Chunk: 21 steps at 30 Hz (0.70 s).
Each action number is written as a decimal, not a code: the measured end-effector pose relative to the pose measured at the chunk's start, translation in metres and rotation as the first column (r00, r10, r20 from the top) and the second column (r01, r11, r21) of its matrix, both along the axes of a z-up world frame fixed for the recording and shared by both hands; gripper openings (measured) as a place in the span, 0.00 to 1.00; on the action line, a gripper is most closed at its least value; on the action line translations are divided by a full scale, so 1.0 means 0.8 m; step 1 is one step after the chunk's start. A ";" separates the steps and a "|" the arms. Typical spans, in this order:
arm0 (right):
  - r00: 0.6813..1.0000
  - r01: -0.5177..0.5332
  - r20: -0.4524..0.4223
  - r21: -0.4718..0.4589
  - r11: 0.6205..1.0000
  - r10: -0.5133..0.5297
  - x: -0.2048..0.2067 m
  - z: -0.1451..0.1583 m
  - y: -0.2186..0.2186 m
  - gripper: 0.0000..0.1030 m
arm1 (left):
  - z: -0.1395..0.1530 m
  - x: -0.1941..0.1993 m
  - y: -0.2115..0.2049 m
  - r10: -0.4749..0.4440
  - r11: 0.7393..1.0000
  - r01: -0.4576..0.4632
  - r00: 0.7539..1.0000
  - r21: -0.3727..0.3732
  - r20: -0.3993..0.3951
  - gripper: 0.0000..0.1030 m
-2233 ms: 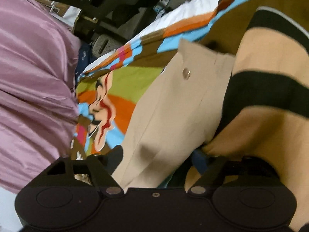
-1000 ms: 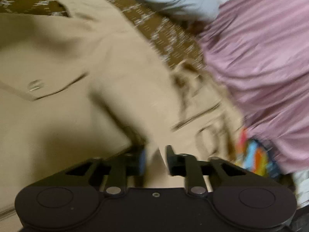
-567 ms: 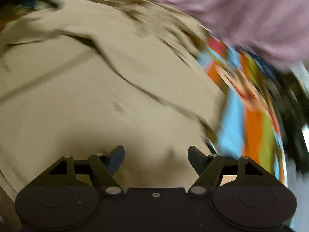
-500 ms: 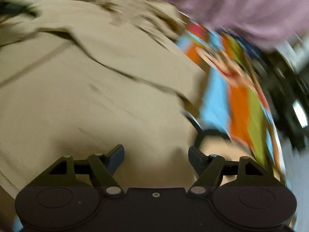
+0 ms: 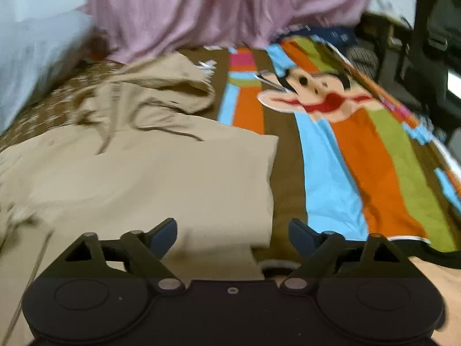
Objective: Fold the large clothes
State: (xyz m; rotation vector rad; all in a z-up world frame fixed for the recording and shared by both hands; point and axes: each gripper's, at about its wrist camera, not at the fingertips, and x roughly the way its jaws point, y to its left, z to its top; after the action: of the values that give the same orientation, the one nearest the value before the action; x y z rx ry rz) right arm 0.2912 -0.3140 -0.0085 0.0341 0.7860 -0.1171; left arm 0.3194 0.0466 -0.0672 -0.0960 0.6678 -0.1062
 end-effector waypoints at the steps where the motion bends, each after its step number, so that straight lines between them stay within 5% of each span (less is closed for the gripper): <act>1: 1.000 0.026 -0.015 0.013 1.000 -0.026 0.017 -0.007 -0.003 0.74 | -0.006 0.011 -0.005 -0.010 0.999 0.010 1.000 0.031 -0.026 0.99; 3: 0.996 0.067 -0.053 0.041 0.997 -0.065 0.041 -0.024 -0.012 0.54 | -0.021 0.030 -0.016 -0.020 0.994 0.030 0.995 0.103 -0.099 1.00; 6: 0.992 0.100 -0.082 0.000 0.995 -0.099 0.054 -0.040 -0.022 0.19 | -0.032 0.029 -0.021 -0.024 0.993 0.035 0.994 0.109 -0.103 1.00; 11: 0.998 0.043 -0.050 -0.131 0.990 -0.050 0.048 -0.057 -0.016 0.07 | -0.033 0.026 -0.023 -0.034 0.992 0.047 0.994 0.120 -0.108 1.00; 16: 0.994 0.095 -0.039 -0.102 0.990 -0.099 0.043 -0.058 -0.024 0.19 | -0.005 0.023 0.000 0.027 0.999 -0.023 0.992 0.034 -0.127 0.99; 21: 0.999 0.006 0.036 -0.053 0.999 -0.004 -0.017 -0.013 0.004 0.63 | 0.052 -0.012 0.051 0.128 0.992 -0.127 0.991 0.017 -0.030 0.99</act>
State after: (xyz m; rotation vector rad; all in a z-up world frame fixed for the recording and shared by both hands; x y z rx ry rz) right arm 0.2777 -0.3108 -0.0190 -0.0119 0.7468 -0.1417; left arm 0.3095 0.0877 -0.0256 -0.1257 0.6914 0.0235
